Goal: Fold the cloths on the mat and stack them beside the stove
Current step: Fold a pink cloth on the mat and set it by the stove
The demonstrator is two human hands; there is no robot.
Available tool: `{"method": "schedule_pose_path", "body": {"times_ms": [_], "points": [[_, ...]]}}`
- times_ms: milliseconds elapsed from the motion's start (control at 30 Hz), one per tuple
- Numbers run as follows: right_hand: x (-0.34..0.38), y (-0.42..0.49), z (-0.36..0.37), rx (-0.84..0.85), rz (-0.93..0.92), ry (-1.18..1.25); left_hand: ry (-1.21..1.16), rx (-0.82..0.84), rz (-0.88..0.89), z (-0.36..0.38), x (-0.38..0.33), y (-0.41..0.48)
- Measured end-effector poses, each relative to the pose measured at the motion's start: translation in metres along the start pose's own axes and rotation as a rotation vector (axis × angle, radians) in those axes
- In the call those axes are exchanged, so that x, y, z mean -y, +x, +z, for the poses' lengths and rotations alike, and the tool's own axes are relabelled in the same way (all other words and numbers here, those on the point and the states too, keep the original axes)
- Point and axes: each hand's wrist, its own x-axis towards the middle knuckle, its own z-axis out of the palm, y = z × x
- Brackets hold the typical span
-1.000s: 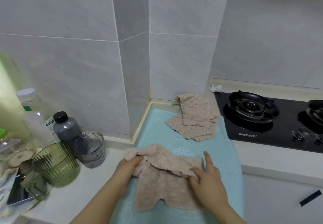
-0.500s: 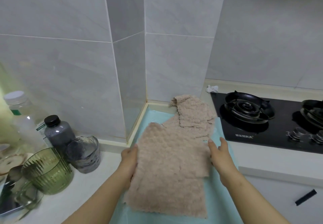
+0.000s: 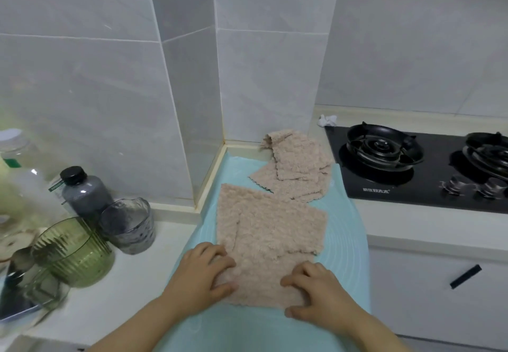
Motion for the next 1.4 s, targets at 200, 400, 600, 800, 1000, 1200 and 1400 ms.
{"method": "schedule_pose_path", "body": {"times_ms": [200, 400, 600, 800, 1000, 1200, 1400], "points": [[0.0, 0.0, 0.005, -0.137, -0.11, -0.153, -0.017, 0.179, 0.082, -0.006, 0.025, -0.016], [0.004, 0.001, 0.01, -0.198, -0.143, -0.412, 0.033, 0.078, 0.139, -0.01, 0.023, -0.02], [0.007, 0.001, 0.002, -0.265, 0.033, -0.172, 0.189, 0.015, 0.134, -0.013, 0.023, -0.008], [0.006, -0.013, -0.015, -0.352, 0.09, -0.043, 0.119, -0.12, 0.222, -0.024, 0.012, -0.006], [0.009, -0.028, -0.031, -0.021, 0.184, 0.292, -0.064, 0.362, 0.023, -0.046, 0.004, 0.004], [0.0, -0.033, -0.035, 0.302, 0.184, 0.426, -0.371, 0.678, -0.123, -0.06, 0.001, 0.012], [-0.011, -0.034, -0.047, 0.087, 0.352, 0.546, -0.472, 0.522, -0.321, -0.068, 0.006, 0.021]]}}
